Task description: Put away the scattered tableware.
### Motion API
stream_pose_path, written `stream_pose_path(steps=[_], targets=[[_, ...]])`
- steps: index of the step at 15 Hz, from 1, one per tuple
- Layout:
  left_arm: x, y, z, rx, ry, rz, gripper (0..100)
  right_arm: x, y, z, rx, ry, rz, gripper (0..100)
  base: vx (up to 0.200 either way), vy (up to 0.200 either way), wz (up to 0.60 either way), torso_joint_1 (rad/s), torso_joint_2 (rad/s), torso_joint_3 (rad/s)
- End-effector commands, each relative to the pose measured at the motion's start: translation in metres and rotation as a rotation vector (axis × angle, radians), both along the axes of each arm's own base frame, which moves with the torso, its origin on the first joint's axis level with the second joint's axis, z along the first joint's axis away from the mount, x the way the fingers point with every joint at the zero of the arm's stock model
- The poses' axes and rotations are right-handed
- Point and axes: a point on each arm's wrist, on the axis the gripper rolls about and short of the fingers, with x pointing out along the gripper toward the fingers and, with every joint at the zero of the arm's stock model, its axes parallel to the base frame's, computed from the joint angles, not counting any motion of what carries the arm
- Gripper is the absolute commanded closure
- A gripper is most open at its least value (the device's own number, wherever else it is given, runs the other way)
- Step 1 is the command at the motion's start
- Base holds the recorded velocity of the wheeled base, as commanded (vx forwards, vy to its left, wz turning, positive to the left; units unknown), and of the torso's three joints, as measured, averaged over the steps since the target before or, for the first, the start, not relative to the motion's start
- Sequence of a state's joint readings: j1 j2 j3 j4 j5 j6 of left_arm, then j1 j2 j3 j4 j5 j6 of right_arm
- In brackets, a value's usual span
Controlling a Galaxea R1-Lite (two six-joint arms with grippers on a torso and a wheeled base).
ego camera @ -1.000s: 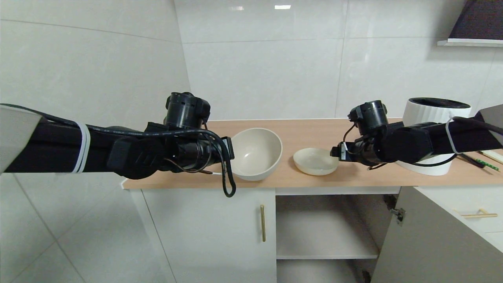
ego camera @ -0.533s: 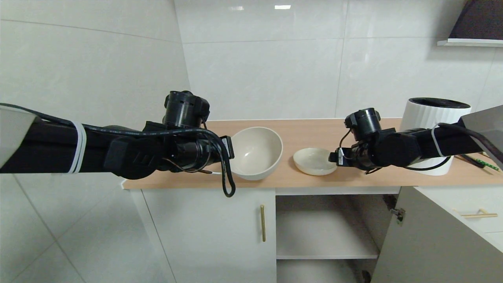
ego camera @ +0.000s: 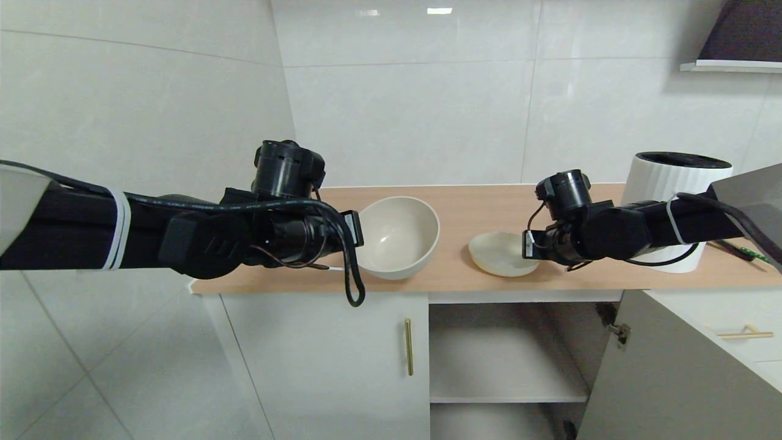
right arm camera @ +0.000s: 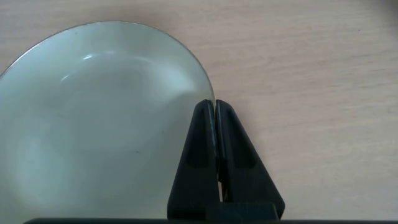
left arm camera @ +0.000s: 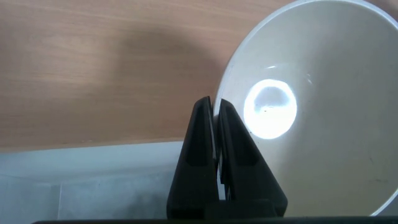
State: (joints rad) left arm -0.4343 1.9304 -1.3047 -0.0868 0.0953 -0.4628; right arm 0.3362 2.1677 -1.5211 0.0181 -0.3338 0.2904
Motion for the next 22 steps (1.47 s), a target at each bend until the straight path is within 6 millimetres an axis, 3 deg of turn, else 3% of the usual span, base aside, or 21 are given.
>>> stream_pose_path(steps=[1,4,9,14,22], targets=[[-0.002,0.001,0.004,-0.006,-0.010,-0.001,100,-0.002,-0.003,0.007,0.008,-0.015,-0.006,100,0.000,0.000,0.00,0.000,0.00,0.000],[-0.010,0.004,0.007,-0.006,-0.008,-0.009,100,-0.011,-0.005,0.023,0.025,-0.036,0.003,100,0.000,0.000,0.00,0.000,0.00,0.000],[-0.055,0.022,0.014,-0.018,0.015,-0.137,100,-0.071,-0.020,0.049,0.158,0.014,0.175,100,0.000,0.000,0.00,0.000,0.00,0.000],[-0.079,0.029,0.005,-0.065,-0.046,-0.189,100,-0.118,-0.033,0.040,0.160,0.084,0.208,100,0.000,0.000,0.00,0.000,0.00,0.000],[-0.081,0.021,-0.012,-0.070,0.020,-0.252,100,-0.122,-0.040,0.032,0.168,0.118,0.207,100,0.000,0.000,0.00,0.000,0.00,0.000]])
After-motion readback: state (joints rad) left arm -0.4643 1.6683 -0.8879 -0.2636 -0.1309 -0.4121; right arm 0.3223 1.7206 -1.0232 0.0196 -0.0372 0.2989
